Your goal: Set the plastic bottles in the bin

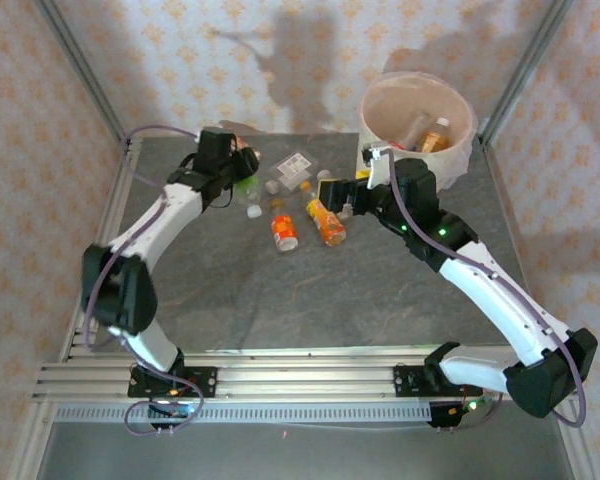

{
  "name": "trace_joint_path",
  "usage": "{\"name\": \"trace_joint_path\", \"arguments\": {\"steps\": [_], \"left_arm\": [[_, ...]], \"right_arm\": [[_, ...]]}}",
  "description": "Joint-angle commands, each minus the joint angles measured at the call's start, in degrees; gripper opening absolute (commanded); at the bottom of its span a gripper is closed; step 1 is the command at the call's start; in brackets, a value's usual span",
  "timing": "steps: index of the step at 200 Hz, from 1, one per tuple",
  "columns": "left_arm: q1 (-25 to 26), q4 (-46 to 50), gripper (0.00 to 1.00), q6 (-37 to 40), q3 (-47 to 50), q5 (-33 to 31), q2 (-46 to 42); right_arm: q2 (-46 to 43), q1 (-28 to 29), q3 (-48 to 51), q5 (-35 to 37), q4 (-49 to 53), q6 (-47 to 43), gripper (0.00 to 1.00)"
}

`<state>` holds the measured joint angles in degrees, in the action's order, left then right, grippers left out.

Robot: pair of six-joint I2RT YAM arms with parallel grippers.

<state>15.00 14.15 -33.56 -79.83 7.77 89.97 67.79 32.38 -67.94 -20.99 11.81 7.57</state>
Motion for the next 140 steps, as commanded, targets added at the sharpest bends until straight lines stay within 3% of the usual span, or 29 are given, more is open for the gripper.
{"name": "trace_joint_path", "arguments": {"steps": [1,49,103,116,140], "left_arm": [[3.37,-6.14,0.45,0.25,1.43,3.94,-6.89],[8.22,-12.00,0.45,-3.15,3.01,9.75,-13.53],[9.91,-13.51,0.45,-3.00,3.43,9.22,-14.11],[9.95,-14.11,0.45,-3.59,3.53,9.70,-13.83],[10.09,-15.63,0.45,-5.17,3.87,10.95,-13.84]], "right_arm": [[2.65,0.41,0.24,-8.11,-6.51,4.28,0.99],[6.93,1.57,-0.58,-18.59,-16.90,8.45,0.99],[10.34,5.18,-1.73,-26.67,-25.28,7.97,0.99],[10.89,6.82,-2.44,-25.34,-23.24,4.71,0.99],[13.33,8.75,-4.34,-14.72,-19.71,3.21,0.99]]}}
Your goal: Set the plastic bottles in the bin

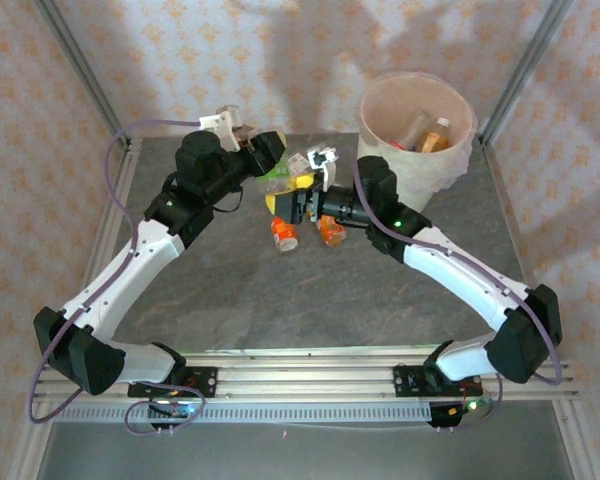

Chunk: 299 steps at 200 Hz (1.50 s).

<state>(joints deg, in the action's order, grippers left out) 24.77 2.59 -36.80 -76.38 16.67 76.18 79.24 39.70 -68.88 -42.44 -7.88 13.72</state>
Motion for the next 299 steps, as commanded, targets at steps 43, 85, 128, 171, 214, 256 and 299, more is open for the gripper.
{"name": "trace_joint_path", "arguments": {"steps": [43,85,128,171,214,256,299], "left_arm": [[0.32,-4.38,0.45,-3.19,1.75,2.85,-0.45],[0.35,-2.90,0.46,-3.19,2.38,2.04,-1.09],[0.45,-2.43,0.48,-3.19,3.24,1.96,-1.83],[0.43,-0.52,0.82,-2.88,2.20,1.75,-2.39],[0.31,-1.18,0.97,-2.23,4.99,-3.01,-7.33],[0.34,0.29,1.00,-2.84,8.44,-5.90,-14.12],[0.36,11.07,1.00,-0.56,12.48,-14.87,-22.86]], "right_arm": [[5.85,1.95,-4.77,12.09,-6.06,-1.30,1.00],[7.43,2.16,-7.28,16.31,-7.06,-2.22,0.75],[7.79,2.16,-7.99,16.89,-3.94,-2.36,0.54],[4.18,2.13,-6.03,24.78,3.25,-5.73,0.47],[1.94,0.28,-7.86,30.98,13.38,-8.85,0.43],[1.35,-3.67,-12.63,33.02,19.30,-10.67,0.40],[1.36,-7.14,-18.36,36.58,23.03,-15.94,0.40]]}}
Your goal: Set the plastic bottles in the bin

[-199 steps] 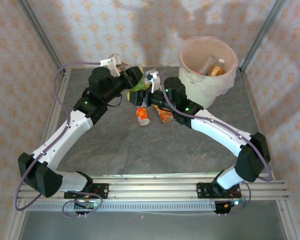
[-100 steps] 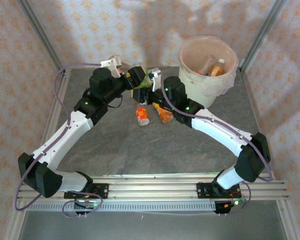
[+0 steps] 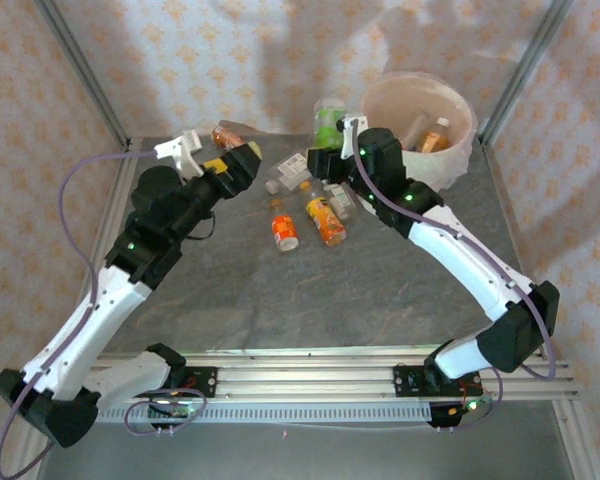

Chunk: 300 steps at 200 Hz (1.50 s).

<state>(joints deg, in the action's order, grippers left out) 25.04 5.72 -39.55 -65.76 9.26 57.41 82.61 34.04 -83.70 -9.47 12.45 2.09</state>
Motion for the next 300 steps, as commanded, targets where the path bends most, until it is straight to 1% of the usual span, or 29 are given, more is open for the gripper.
{"name": "trace_joint_path", "arguments": {"steps": [1,22,37,55,75,97,114,134,144,159,185,200,218,236,248,266,289,300], "left_arm": [[0.10,8.19,1.00,2.24,1.95,-7.66,-4.24],[0.09,13.03,1.00,2.48,4.31,-12.60,-7.69],[0.07,16.76,1.00,1.58,5.82,-17.32,-9.21],[0.10,19.27,1.00,0.65,7.57,-20.31,-10.08],[0.10,19.76,1.00,0.03,9.18,-20.34,-9.73],[0.09,19.95,1.00,-1.28,10.49,-20.77,-8.60],[0.07,19.38,1.00,-2.47,11.60,-21.08,-7.95],[0.02,18.34,1.00,-3.83,12.93,-21.38,-7.32],[0.02,18.20,1.00,-4.25,13.18,-21.21,-6.74],[0.01,18.44,1.00,-4.73,13.07,-20.72,-5.72],[-0.03,18.64,1.00,-5.01,12.54,-19.55,-4.23],[0.01,18.88,1.00,-5.00,12.43,-19.78,-3.88],[0.01,19.11,1.00,-5.15,12.49,-20.48,-3.97],[0.01,19.29,1.00,-5.32,12.58,-21.13,-4.14],[-0.07,19.40,1.00,-5.69,13.04,-21.38,-4.20],[-0.08,18.95,1.00,-6.10,13.89,-21.55,-4.14],[-0.14,19.14,1.00,-6.41,14.11,-21.07,-4.06],[-0.22,19.44,1.00,-6.20,13.92,-20.88,-4.17]], "right_arm": [[-2.05,-1.63,-3.60,3.65,2.69,-4.34,0.40],[-2.41,-4.52,-4.60,3.80,2.85,-4.21,0.37],[-2.25,-6.75,-5.30,3.88,3.35,-3.58,0.35],[-2.36,-9.34,-6.10,4.83,4.47,-3.14,0.34],[-2.78,-12.48,-6.62,5.27,5.96,-3.23,0.34],[-2.48,-16.77,-8.74,3.31,10.54,-3.24,0.34],[-1.57,-19.80,-11.12,1.11,15.36,-4.07,0.34],[-0.30,-23.84,-11.88,-3.47,18.40,-5.82,0.33],[1.13,-26.03,-12.56,-6.46,19.73,-6.56,0.33],[4.31,-28.33,-15.35,-8.93,22.59,-7.25,0.33],[11.05,-29.45,-23.56,-11.44,28.33,-8.08,0.36],[15.57,-29.86,-29.25,-9.59,30.79,-4.09,0.37],[21.71,-30.26,-37.94,-7.34,36.29,2.68,0.37],[26.00,-30.26,-44.53,-7.93,39.38,8.05,0.41],[26.77,-30.26,-44.73,-7.98,37.32,12.38,0.44],[27.33,-30.26,-43.62,-5.84,33.20,18.36,0.49],[28.72,-30.26,-42.73,-4.53,28.16,24.26,0.48],[29.84,-30.26,-43.42,-3.87,26.92,26.79,0.49]]}}
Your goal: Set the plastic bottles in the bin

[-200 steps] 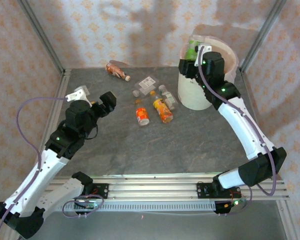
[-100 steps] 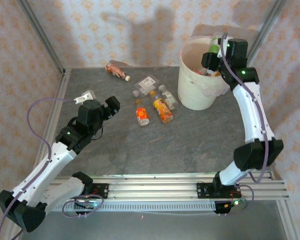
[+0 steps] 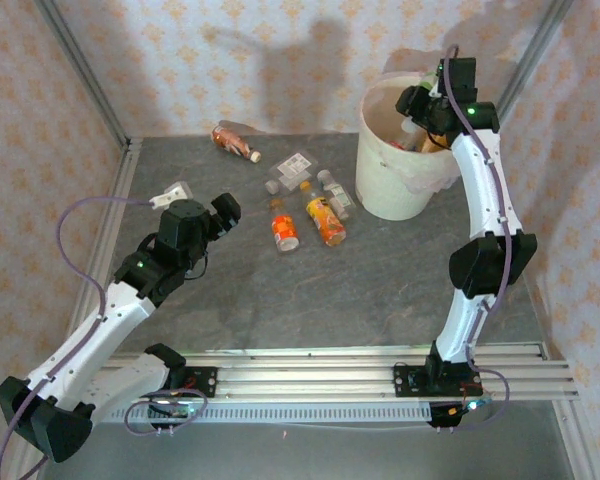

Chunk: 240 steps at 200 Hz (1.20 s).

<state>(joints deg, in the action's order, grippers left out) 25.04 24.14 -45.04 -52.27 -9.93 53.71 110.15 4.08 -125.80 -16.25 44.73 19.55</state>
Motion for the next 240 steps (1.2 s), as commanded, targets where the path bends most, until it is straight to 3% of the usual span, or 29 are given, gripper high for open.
{"name": "trace_joint_path", "arguments": {"steps": [1,35,50,119,146,183,207,240], "left_arm": [[-0.15,1.05,1.00,-0.69,0.43,-1.68,-0.46],[-0.25,1.44,1.00,-0.58,0.86,-2.30,-1.71],[-0.18,1.44,1.00,-0.75,1.42,-2.58,-2.12],[-0.34,0.76,1.00,-1.21,1.81,-1.18,-0.65],[-0.45,-0.09,1.00,-0.27,1.30,2.80,2.44],[-0.33,-0.35,1.00,-1.47,-1.91,9.41,12.51],[0.69,-2.32,1.00,-1.59,-3.97,12.03,20.53],[2.37,-3.15,1.00,1.83,-8.56,13.80,31.42]], "right_arm": [[2.42,-0.30,-1.44,2.94,-5.40,9.52,0.50],[5.04,-0.21,-6.13,2.94,-5.34,14.25,0.78],[5.25,-0.26,-7.45,2.51,-5.61,14.74,0.84],[4.84,-0.21,-9.03,-2.09,-7.36,14.92,0.88],[1.75,0.03,-6.82,-4.15,-8.87,12.99,0.91],[-10.51,3.64,7.57,-6.52,-16.77,4.13,1.00],[-21.49,7.01,22.32,-4.67,-23.54,-1.51,0.99],[-35.51,8.82,42.04,-4.40,-34.42,-2.13,0.99]]}}
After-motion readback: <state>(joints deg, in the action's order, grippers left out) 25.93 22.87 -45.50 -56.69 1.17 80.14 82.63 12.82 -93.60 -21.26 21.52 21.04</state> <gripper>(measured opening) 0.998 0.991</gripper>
